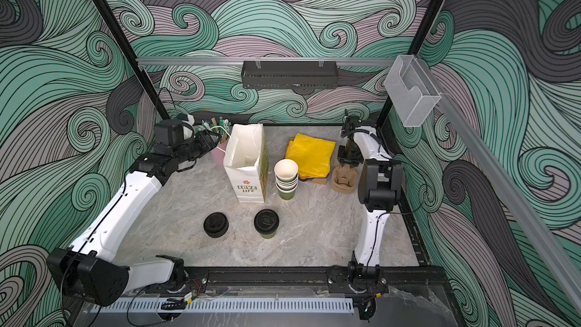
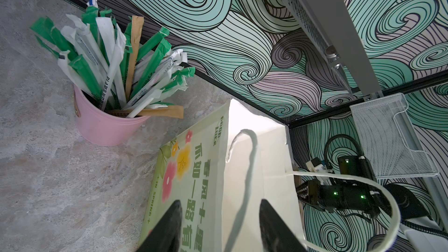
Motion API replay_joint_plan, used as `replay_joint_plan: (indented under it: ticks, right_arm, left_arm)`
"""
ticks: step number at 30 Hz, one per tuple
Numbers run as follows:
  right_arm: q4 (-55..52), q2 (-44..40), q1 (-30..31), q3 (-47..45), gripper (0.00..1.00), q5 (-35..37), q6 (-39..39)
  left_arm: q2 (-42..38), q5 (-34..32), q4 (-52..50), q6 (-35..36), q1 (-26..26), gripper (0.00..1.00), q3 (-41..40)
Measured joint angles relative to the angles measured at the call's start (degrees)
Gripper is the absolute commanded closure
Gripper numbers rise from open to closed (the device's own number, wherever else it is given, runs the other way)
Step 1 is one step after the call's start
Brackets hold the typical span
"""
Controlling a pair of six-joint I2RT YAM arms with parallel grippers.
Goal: Pack a coffee takeout order
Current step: Pick up the cup tray from the cup tray.
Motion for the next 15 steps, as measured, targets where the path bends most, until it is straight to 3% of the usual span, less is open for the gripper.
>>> replay_joint_plan:
  ticks: [15]
  right_arm:
    - [-0.17,-0.07,-0.31,0.04,0.67,-0.24,-0.02]
  left_arm:
    - [-0.59,-0.15,-0.02,1.92,0.0,0.43,0.02]
